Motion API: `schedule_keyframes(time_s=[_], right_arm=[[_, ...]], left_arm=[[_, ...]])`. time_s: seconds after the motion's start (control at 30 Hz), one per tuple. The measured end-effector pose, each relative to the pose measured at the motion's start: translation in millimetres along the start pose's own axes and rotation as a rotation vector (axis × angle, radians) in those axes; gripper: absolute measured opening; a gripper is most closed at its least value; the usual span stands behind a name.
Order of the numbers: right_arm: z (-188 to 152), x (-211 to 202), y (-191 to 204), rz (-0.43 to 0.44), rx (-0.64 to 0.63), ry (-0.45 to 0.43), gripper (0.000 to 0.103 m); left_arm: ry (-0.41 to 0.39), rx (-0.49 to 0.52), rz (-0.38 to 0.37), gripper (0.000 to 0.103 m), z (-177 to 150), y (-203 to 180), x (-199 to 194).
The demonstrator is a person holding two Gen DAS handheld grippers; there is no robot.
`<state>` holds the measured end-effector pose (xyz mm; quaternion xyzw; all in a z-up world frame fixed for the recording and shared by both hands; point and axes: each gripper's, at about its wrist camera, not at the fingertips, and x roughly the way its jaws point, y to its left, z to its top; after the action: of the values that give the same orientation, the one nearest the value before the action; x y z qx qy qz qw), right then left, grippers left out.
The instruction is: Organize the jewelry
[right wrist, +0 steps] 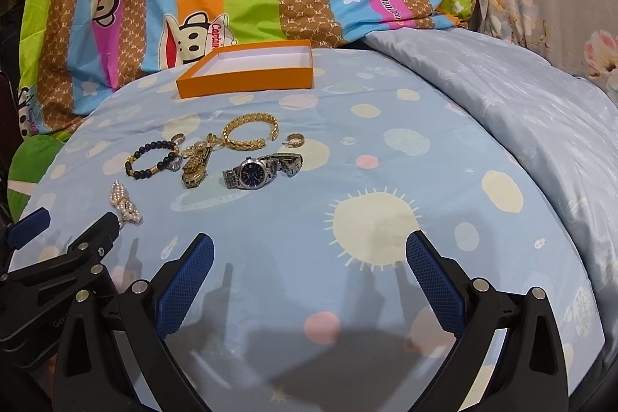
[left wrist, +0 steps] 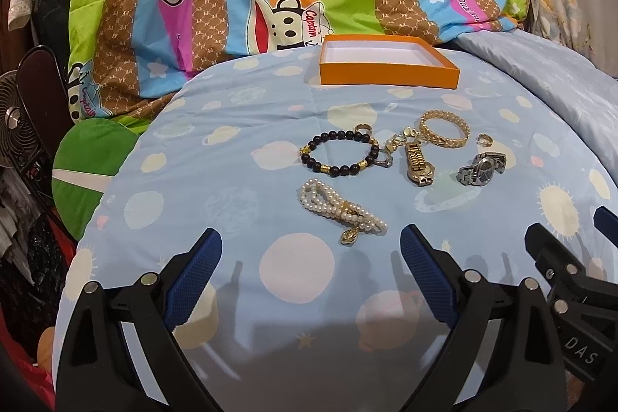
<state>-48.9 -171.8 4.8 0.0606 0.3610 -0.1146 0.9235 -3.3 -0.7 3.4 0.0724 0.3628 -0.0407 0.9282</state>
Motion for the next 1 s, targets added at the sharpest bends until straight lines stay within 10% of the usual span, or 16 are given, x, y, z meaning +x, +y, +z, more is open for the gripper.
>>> schedule_keyframes(time_s=[1.0], right_arm=[[0.8,2.5,-7.6,-0.008,0.044,0.011,0.098]], left_arm=[[-0.015,0.042,-0.013,0.091,-1.1,-10.5,-2.9]])
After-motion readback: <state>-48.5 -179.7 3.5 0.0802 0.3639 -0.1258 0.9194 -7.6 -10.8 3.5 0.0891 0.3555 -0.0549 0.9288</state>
